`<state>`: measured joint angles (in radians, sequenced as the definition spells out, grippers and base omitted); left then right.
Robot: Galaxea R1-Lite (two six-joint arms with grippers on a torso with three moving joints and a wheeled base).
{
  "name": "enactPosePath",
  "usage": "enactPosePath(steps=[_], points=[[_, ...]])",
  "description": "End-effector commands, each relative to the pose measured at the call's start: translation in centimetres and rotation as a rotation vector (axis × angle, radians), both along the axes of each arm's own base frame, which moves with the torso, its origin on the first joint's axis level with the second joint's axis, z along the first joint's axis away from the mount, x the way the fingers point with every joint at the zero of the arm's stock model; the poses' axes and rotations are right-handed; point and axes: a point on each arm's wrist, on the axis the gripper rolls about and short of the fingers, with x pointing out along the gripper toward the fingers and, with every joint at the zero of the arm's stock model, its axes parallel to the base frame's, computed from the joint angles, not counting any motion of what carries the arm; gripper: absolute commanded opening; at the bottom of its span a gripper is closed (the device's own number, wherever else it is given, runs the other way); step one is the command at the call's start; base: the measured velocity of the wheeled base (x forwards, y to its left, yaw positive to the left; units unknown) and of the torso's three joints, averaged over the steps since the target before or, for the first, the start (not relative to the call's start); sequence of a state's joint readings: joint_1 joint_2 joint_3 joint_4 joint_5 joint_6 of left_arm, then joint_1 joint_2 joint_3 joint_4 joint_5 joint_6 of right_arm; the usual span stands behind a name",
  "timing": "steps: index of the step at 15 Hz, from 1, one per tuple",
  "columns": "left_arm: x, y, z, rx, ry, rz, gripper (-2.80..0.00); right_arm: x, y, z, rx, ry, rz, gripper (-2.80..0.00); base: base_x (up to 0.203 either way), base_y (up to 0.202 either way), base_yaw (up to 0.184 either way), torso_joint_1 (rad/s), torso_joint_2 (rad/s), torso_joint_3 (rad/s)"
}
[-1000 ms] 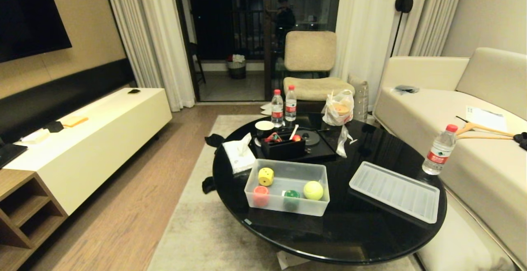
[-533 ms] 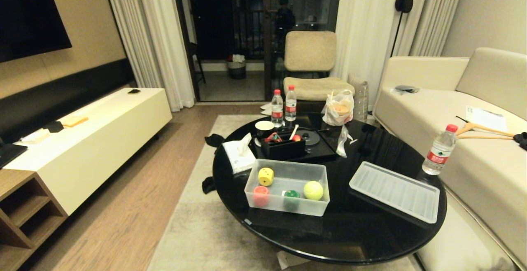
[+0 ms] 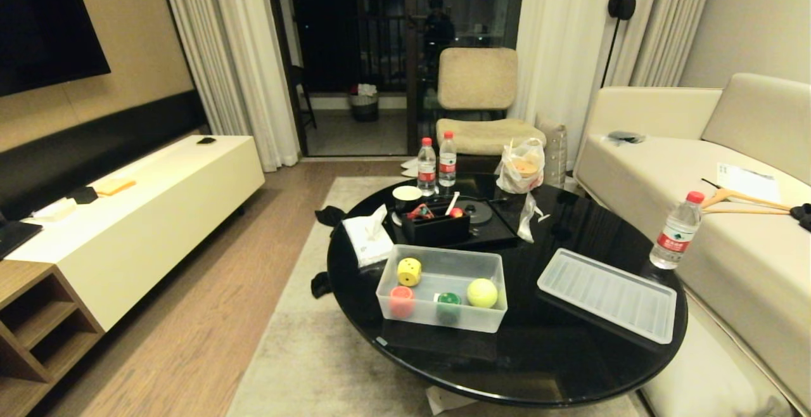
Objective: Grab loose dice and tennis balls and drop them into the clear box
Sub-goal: Find toys out of the box
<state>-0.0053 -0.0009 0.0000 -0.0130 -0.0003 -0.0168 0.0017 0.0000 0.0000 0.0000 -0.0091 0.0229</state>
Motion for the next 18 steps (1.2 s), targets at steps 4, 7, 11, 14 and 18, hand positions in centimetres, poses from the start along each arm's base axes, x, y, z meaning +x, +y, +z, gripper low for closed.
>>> enactPosePath(steps=[4,7,11,14,18], points=[[0.02,0.0,-0.03,0.0,0.002,-0.001,-2.8,0.01,0.0,-0.04,0.0,0.002,0.0,-2.8,0.0,0.0,0.0,0.0,0.0,0.0],[0.02,0.0,-0.03,0.0,0.002,-0.001,-2.8,0.01,0.0,-0.04,0.0,0.002,0.0,-2.8,0.0,0.0,0.0,0.0,0.0,0.0],[0.02,0.0,-0.03,0.0,0.002,-0.001,-2.8,0.01,0.0,-0.04,0.0,0.002,0.0,-2.8,0.0,0.0,0.0,0.0,0.0,0.0],[0.02,0.0,-0.03,0.0,0.001,-0.001,-2.8,0.01,0.0,-0.04,0.0,0.002,0.0,-2.8,0.0,0.0,0.0,0.0,0.0,0.0],[0.02,0.0,-0.03,0.0,0.002,-0.001,-2.8,0.01,0.0,-0.04,0.0,0.002,0.0,-2.8,0.0,0.0,0.0,0.0,0.0,0.0]])
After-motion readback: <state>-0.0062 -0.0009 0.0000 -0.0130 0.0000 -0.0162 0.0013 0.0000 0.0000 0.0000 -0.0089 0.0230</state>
